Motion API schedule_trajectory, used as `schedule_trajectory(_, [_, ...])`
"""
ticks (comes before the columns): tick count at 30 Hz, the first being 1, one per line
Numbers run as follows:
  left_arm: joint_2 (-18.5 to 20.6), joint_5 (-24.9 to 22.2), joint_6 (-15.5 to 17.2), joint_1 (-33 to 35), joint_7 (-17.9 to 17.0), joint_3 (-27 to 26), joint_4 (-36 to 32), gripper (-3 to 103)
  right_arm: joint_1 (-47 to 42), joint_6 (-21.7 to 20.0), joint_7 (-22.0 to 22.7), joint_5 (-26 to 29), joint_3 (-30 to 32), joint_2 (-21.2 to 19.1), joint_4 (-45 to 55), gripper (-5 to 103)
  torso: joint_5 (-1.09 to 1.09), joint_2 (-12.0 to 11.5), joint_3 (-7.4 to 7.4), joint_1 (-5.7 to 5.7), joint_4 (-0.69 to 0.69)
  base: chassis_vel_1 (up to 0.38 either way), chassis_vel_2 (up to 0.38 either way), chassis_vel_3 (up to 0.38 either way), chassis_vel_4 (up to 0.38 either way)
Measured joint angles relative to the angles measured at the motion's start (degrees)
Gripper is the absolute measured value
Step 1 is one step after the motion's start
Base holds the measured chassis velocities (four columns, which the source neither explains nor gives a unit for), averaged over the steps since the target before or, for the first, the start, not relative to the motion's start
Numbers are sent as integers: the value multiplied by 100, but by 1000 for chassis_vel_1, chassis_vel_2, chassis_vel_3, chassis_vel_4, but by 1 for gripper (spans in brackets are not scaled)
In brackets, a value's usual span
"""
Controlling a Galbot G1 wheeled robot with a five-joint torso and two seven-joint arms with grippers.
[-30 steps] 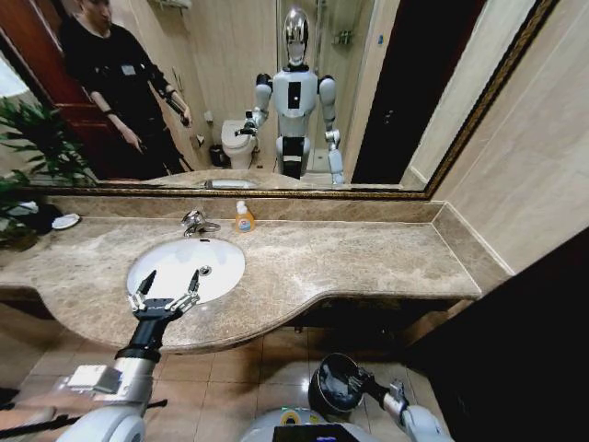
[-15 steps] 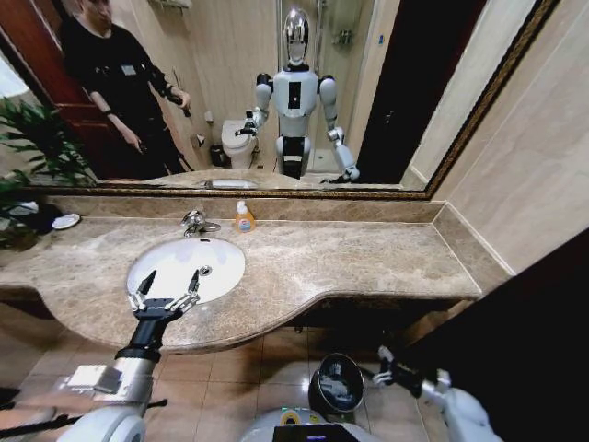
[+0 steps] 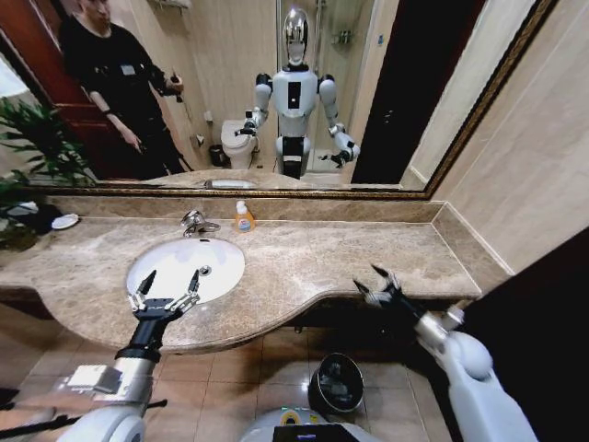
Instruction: Pick up the trash from the sink and place it in the trash bin.
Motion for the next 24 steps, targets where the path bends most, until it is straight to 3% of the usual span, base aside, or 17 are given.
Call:
schedule_trajectory(1, [0,0,0,0,0,0,0,100,-84,-217,762,-204,-176,18,338,100,0,0,0,0,0,0,0,0,0])
schedule_trajectory(2, [0,0,0,0,0,0,0,100,-84,-217,762,-204,-176,18,338,100,0,0,0,0,0,0,0,0,0])
schedule_trajectory(5, [0,0,0,0,1,0,0,100,-320,-744,2754,-683,-556,53,1192,100,0,0,0,-1,-2,0,0,0,0])
schedule_trajectory(6, [0,0,0,0,1,0,0,100,-320,-744,2754,-683,-556,53,1192,100,0,0,0,-1,-2,0,0,0,0])
schedule_trajectory(8, [0,0,0,0,0,0,0,100,-372,-796,3261,-855,-611,90,1382,100,0,1,0,-1,-2,0,0,0,0])
schedule_trajectory(16, [0,0,0,0,0,0,0,100,-196,-504,3495,-893,-504,113,883,100,1,0,0,-1,-2,0,0,0,0])
schedule_trajectory(17, [0,0,0,0,1,0,0,100,-110,-388,3292,-817,-456,99,669,100,2,0,0,-1,-2,0,0,0,0])
schedule_trajectory(18, [0,0,0,0,0,0,0,100,1,-206,2811,-641,-328,80,406,100,4,0,0,-1,-2,0,0,0,0])
schedule_trajectory(19, [0,0,0,0,0,0,0,100,1,-206,2811,-641,-328,80,406,100,4,0,0,-1,-2,0,0,0,0])
schedule_trajectory(21, [0,0,0,0,0,0,0,100,164,-52,1881,-138,-80,-47,71,100,3,0,0,0,-1,0,0,0,0])
schedule_trajectory(22, [0,0,0,0,0,0,0,100,164,-52,1881,-138,-80,-47,71,100,3,0,0,0,-1,0,0,0,0])
schedule_trajectory(24, [0,0,0,0,0,0,0,100,197,-158,1456,243,80,-225,4,100,2,0,0,0,-1,0,0,0,0])
